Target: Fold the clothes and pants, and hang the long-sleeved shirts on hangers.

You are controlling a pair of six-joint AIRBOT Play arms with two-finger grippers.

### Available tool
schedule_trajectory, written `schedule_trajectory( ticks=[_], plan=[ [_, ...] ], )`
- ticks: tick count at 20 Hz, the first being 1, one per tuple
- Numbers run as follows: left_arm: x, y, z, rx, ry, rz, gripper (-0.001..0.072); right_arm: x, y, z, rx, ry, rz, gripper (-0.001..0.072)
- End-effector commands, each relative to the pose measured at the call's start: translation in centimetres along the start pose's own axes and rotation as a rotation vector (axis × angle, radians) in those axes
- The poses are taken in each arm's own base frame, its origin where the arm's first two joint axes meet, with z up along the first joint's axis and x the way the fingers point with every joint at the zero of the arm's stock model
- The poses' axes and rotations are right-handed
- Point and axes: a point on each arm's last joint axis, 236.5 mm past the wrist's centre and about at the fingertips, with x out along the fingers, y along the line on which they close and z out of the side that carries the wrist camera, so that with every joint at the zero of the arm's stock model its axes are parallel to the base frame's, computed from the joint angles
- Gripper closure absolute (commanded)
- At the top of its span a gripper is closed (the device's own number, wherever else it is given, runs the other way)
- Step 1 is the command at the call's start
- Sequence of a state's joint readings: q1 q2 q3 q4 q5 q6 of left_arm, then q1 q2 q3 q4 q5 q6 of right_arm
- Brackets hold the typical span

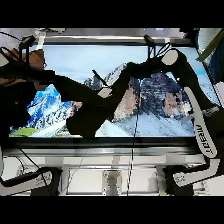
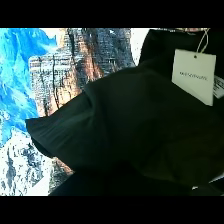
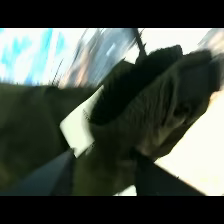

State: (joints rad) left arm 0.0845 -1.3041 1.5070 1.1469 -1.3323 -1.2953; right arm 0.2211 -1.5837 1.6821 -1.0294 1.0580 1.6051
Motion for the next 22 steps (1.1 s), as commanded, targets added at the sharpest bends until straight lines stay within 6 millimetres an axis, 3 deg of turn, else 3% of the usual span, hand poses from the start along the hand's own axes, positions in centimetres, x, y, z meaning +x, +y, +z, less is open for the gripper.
schedule_trajectory(
  ticks=[1,4,7,11,12,15,17,19,22],
  plan=[
    [0.8,0.3,-0.3,-0.002,0.021,-0.001,0.0700,-2.0,-4.5,2.9,0.087,-0.071,-0.059,0.0301],
    [0.4,-0.2,-1.1,0.002,0.052,-0.011,0.0700,-6.4,-9.9,1.0,0.087,0.030,-0.210,0.0301],
    [-0.9,-0.7,-1.2,0.015,0.036,-0.008,0.0700,-8.8,-14.1,-4.8,0.009,0.285,-0.359,0.0300],
    [-1.9,-1.3,-1.6,0.025,0.039,-0.011,0.0700,-4.0,-13.1,-11.8,-0.016,0.461,-0.231,0.0298],
    [-2.0,-1.4,-2.1,0.025,0.060,-0.017,0.0700,-2.3,-12.8,-13.6,-0.003,0.475,-0.197,0.0256],
    [-2.0,-1.6,-2.6,0.025,0.082,-0.023,0.0700,3.3,-10.3,-19.7,0.068,0.463,-0.049,0.0255],
    [-2.0,-1.6,-2.6,0.025,0.082,-0.023,0.0700,5.9,-8.4,-22.5,0.130,0.432,0.036,0.0203],
    [-2.0,-1.6,-2.6,0.026,0.082,-0.023,0.0700,7.3,-8.9,-22.6,0.181,0.360,0.026,0.0201],
    [-2.0,-1.6,-2.6,0.026,0.081,-0.023,0.0700,7.5,-9.9,-20.9,0.185,0.296,0.005,0.0202]
  ],
)
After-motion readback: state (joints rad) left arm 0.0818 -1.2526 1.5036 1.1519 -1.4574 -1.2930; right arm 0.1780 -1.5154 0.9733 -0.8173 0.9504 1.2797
